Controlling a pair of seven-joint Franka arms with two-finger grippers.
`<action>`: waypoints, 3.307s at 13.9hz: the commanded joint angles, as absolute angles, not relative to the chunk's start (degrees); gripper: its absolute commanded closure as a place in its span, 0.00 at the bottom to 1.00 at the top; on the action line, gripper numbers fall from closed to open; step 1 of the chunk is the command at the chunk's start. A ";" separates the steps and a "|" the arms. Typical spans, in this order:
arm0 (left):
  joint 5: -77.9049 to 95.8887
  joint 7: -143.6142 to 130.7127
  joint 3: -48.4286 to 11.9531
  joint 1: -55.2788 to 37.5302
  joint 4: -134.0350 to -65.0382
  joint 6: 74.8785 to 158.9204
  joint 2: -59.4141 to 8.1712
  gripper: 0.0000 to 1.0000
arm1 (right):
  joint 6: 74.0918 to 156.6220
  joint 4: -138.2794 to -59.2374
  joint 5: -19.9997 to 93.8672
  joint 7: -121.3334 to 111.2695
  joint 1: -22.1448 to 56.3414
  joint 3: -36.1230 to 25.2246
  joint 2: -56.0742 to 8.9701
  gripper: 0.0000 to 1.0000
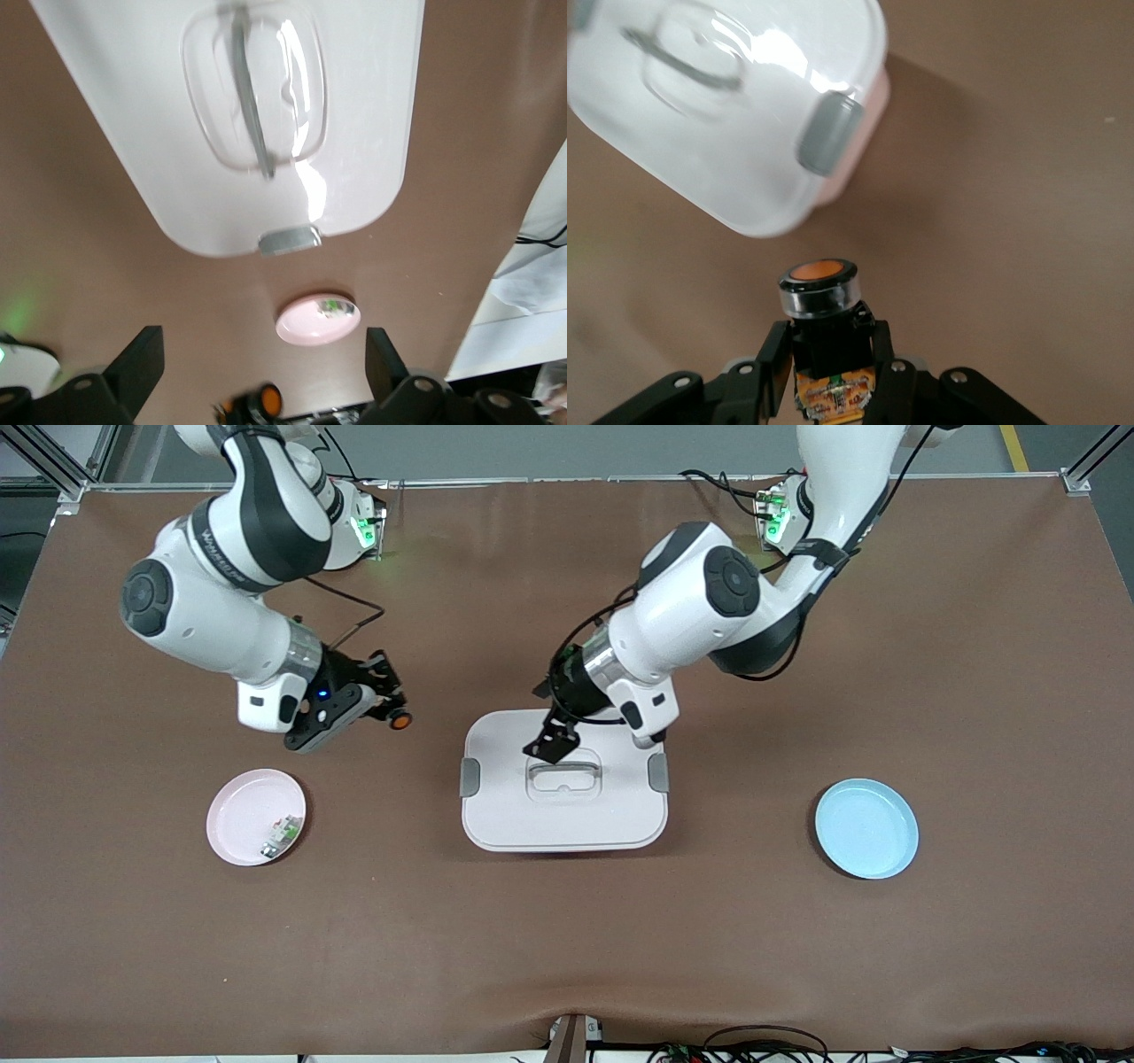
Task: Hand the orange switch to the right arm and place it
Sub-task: 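Carry the switch to the pink plate while the left gripper withdraws, then lower the switch onto the pink plate and open the right gripper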
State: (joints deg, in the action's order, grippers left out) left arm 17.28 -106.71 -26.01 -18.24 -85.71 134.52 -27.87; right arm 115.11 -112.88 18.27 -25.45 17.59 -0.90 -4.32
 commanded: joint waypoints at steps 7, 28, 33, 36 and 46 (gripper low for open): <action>5.49 -74.91 -26.19 -3.79 -100.90 123.59 -14.24 0.00 | 115.83 -111.36 -2.02 -49.54 8.63 -0.18 -7.64 1.00; -2.37 -5.54 -26.63 26.19 -129.46 142.92 -2.56 0.00 | 147.73 -113.37 -1.93 -83.14 -6.06 -0.26 -25.05 1.00; -2.29 -5.71 -26.63 26.28 -127.97 140.81 -1.67 0.00 | 150.82 -116.72 -1.93 -79.81 -6.50 -0.35 -25.22 1.00; -2.29 -5.63 -26.54 26.28 -122.37 133.88 -2.28 0.00 | 150.82 -116.72 -1.93 -78.67 -7.82 -0.44 -26.19 1.00; -2.29 -5.10 -26.46 26.28 -107.86 113.84 -2.29 0.00 | 154.60 -117.16 -4.39 -78.40 -7.21 -0.44 -28.47 1.00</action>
State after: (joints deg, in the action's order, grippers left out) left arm -1.99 -6.25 -26.10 25.65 -111.10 118.82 -2.92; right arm 153.79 -116.87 -2.56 -79.71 -6.94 -0.86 -28.55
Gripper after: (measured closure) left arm 0.000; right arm 0.590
